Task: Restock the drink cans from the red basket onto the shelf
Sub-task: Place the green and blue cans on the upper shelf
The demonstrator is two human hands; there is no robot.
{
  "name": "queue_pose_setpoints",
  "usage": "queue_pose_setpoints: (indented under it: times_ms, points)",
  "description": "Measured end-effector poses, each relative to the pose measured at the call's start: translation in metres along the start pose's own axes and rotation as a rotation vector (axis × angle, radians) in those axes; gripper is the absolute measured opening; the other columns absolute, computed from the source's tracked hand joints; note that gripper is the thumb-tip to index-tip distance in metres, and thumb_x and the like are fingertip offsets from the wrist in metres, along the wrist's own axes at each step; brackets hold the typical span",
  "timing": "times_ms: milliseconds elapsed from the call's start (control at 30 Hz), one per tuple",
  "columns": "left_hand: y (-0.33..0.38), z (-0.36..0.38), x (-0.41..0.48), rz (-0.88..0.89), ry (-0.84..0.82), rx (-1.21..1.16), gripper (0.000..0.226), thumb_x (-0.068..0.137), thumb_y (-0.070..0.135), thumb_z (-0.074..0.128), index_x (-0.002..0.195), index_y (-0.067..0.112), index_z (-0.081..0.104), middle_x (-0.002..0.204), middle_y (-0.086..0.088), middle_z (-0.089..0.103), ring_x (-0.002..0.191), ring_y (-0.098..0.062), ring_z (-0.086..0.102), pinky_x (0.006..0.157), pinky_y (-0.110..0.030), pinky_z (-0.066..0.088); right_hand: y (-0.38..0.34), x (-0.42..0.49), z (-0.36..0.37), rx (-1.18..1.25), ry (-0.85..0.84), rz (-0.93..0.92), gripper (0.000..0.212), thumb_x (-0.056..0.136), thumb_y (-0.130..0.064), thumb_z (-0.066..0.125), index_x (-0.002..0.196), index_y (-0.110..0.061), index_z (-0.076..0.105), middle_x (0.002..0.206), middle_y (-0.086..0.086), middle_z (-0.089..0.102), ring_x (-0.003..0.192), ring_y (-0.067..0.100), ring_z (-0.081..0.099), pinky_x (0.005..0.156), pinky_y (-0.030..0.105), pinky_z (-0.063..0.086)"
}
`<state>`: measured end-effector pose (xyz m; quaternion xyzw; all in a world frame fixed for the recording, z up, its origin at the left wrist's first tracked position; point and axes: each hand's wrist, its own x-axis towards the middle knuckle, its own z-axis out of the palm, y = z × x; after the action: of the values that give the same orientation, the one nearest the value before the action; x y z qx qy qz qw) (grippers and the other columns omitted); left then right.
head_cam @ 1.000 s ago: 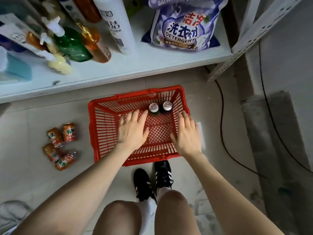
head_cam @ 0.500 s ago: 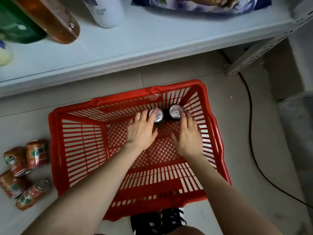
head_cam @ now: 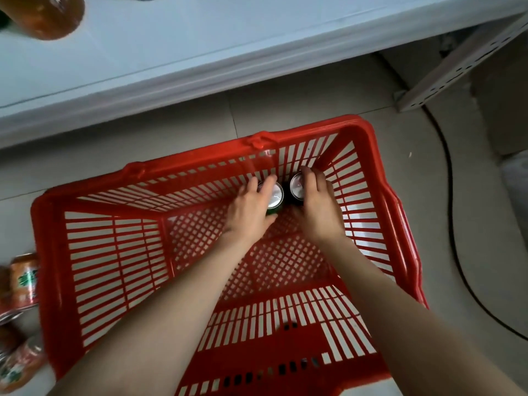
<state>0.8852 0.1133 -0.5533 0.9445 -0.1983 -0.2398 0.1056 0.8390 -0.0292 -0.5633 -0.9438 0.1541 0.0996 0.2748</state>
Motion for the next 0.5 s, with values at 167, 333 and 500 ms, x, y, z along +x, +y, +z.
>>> queue_pose_setpoints:
  times_ms: [167,333,500]
  points:
    - [-0.006,-0.003,-0.005,-0.009,0.017,-0.089,0.072,0.079,0.025,0.078,0.137,0.020,0.036,0.125,-0.011,0.049,0.117,-0.035,0.054,0.090,-0.044,0.051,0.002,0.001,-0.006,0.054,-0.025,0.032,0.066,0.082,-0.008,0.071,0.138,-0.009,0.036,0.139,0.014,0.043,0.127,0.035,0.042,0.101,0.045,0.046]
    - [-0.010,-0.011,-0.027,-0.001,0.040,-0.121,0.074,0.077,0.021,0.080,0.138,0.020,0.039,0.128,-0.011,0.049,0.118,-0.036,0.054,0.092,-0.046,0.051,-0.004,-0.020,-0.013,0.031,-0.025,0.023,0.067,0.081,-0.003,0.071,0.138,-0.008,0.036,0.135,0.014,0.045,0.119,0.034,0.050,0.094,0.044,0.052]
    - [-0.002,-0.041,-0.059,-0.014,0.063,-0.123,0.075,0.074,0.017,0.083,0.136,0.022,0.041,0.128,-0.012,0.050,0.115,-0.037,0.057,0.091,-0.046,0.054,-0.025,-0.049,-0.041,-0.010,-0.028,0.014,0.067,0.080,-0.009,0.074,0.137,-0.009,0.039,0.131,0.013,0.047,0.115,0.031,0.051,0.090,0.041,0.053]
